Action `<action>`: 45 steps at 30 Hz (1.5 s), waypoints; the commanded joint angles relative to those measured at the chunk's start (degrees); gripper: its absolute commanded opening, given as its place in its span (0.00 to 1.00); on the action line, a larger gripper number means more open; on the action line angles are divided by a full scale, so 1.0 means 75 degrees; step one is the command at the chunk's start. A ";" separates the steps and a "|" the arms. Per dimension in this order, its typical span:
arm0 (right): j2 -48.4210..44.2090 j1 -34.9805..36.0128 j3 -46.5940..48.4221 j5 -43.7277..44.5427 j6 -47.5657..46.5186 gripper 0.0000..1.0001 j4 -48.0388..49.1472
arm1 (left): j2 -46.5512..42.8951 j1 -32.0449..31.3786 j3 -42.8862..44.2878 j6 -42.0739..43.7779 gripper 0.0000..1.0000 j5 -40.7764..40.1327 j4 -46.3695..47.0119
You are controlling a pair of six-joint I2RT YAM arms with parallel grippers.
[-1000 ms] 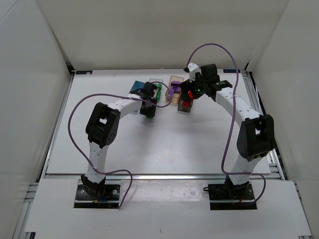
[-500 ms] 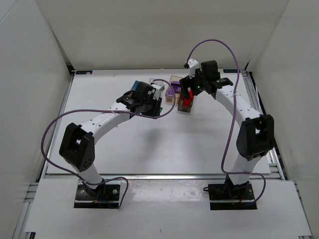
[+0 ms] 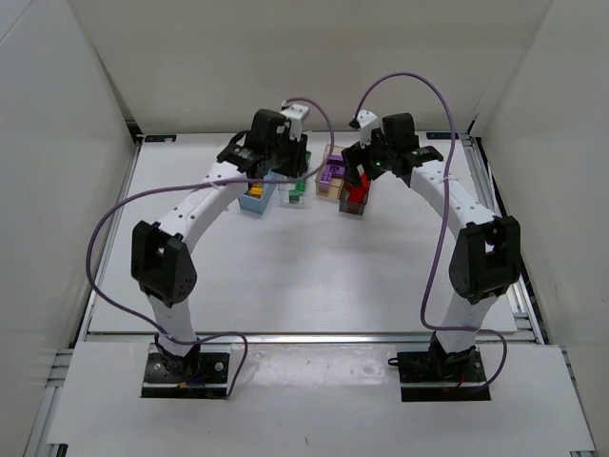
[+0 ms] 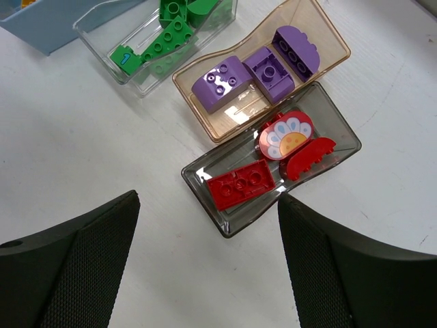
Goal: Sort the legos into containers by color
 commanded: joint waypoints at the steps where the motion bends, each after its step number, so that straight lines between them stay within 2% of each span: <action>1: -0.0028 -0.0011 0.0306 0.0043 -0.0097 0.85 0.0191 | 0.0735 0.0439 0.1077 -0.0058 0.10 0.0130 -0.0480; 11: -0.0099 -0.0011 0.0224 0.0148 -0.0249 0.86 0.0214 | 0.3067 0.0978 0.3619 -0.0421 0.10 0.0553 -0.1357; 17: -0.0052 -0.0011 0.0200 0.0172 -0.0296 0.86 0.0191 | 0.3818 0.1002 0.4069 -0.0433 0.13 0.0670 -0.1442; 19: -0.0017 0.0000 0.0223 0.0183 -0.0320 0.86 0.0202 | 0.3923 0.1002 0.4092 -0.0456 0.17 0.0600 -0.1465; 23: 0.0077 0.0000 0.0235 0.0219 -0.0343 0.87 0.0179 | 0.4158 0.1037 0.4104 -0.0480 0.34 0.0506 -0.1477; 24: 0.0123 -0.0011 0.0247 0.0219 -0.0355 0.87 0.0167 | 0.4193 0.1037 0.4116 -0.0469 0.46 0.0517 -0.1488; 25: 0.0124 -0.0023 0.0258 0.0219 -0.0378 0.87 0.0156 | 0.4217 0.1037 0.4128 -0.0422 0.52 0.0459 -0.1512; 26: 0.0147 -0.0011 0.0259 0.0230 -0.0367 0.87 0.0167 | 0.4286 0.1037 0.4139 -0.0410 0.65 0.0413 -0.1512; 29: 0.0217 -0.0011 0.0270 0.0242 -0.0390 0.87 0.0155 | 0.4346 0.1049 0.4280 -0.0352 0.82 0.0330 -0.1536; 32: 0.0253 -0.0011 0.0294 0.0242 -0.0402 0.87 0.0167 | 0.4311 0.1049 0.4525 -0.0269 0.85 0.0319 -0.1605; 36: 0.0218 -0.0023 0.0282 0.0359 -0.0413 0.87 0.0179 | 0.3552 0.1084 0.4748 -0.0281 0.91 0.0411 -0.1465; 38: 0.0101 -0.0023 0.0247 0.0429 -0.0413 0.87 0.0226 | 0.3188 0.1166 0.4819 -0.0013 0.99 0.0692 -0.1523; 41: -0.0121 -0.0093 0.0118 0.0512 -0.0413 0.87 0.0214 | 0.2519 0.1178 0.4726 0.0585 0.99 0.0507 -0.2002; 45: -0.0380 -0.0514 -0.0139 0.0348 -0.0145 0.87 -0.0218 | 0.1968 0.1469 0.4305 0.0727 1.00 0.0155 -0.3033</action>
